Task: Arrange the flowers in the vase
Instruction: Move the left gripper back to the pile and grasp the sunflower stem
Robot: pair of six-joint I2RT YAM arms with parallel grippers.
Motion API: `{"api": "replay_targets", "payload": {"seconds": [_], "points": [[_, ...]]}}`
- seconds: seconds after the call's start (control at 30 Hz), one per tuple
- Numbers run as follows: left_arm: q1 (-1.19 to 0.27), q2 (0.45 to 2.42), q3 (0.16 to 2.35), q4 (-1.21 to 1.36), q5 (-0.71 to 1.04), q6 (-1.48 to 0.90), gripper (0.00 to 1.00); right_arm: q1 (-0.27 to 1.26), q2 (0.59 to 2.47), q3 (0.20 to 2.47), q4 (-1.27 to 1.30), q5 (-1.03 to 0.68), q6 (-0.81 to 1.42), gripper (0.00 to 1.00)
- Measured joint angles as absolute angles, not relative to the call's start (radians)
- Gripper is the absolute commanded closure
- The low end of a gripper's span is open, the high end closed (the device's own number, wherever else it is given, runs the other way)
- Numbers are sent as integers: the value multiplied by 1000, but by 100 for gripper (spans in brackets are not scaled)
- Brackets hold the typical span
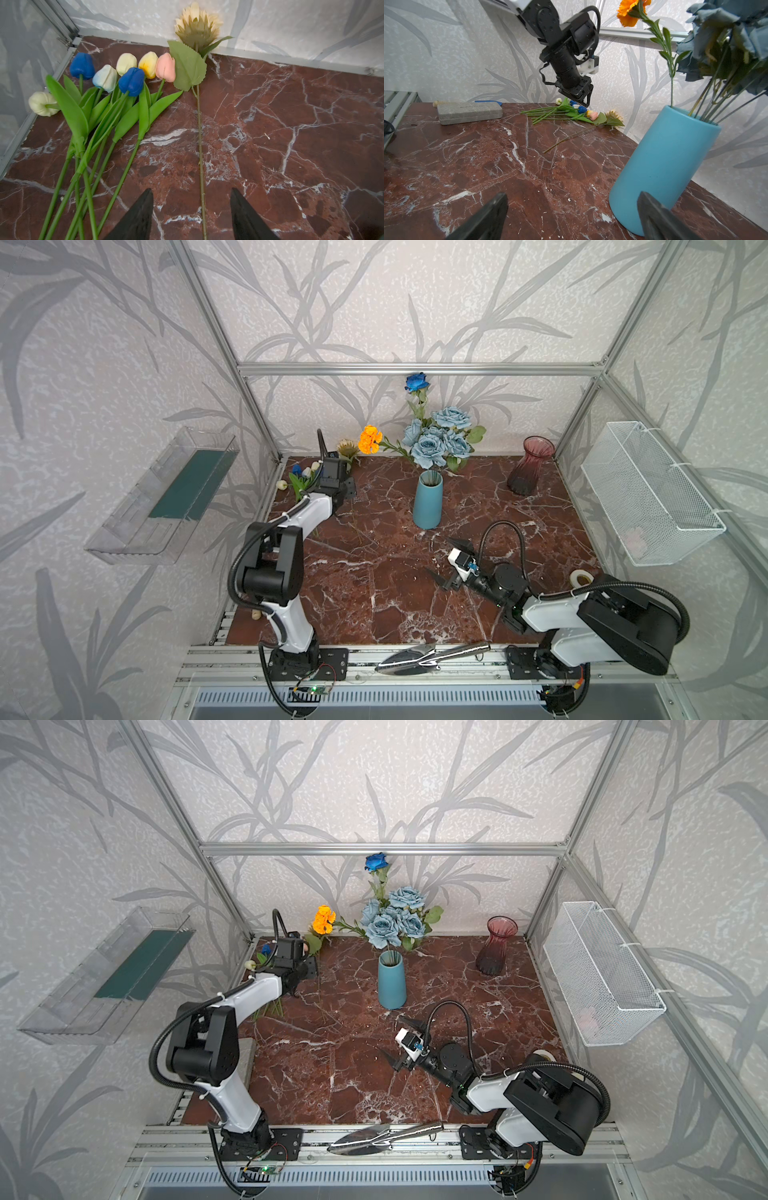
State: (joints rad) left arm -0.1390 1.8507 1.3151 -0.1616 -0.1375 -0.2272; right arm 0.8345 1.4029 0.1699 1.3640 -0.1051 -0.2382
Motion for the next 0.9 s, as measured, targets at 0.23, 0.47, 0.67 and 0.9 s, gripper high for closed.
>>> {"api": "replay_targets", "payload": {"seconds": [0.23, 0.47, 0.67, 0.9], "points": [[-135, 2096, 1615, -418, -137, -208, 36, 840, 1393, 169, 1364, -104, -249, 2], [-130, 2308, 1882, -615, -137, -188, 46, 842, 1376, 164, 1362, -104, -257, 2], [-122, 2447, 2117, -774, -130, -175, 51, 845, 1374, 163, 1362, -103, -260, 2], [-117, 2577, 2343, -918, -120, -161, 74, 846, 1374, 163, 1361, -102, -263, 2]]}}
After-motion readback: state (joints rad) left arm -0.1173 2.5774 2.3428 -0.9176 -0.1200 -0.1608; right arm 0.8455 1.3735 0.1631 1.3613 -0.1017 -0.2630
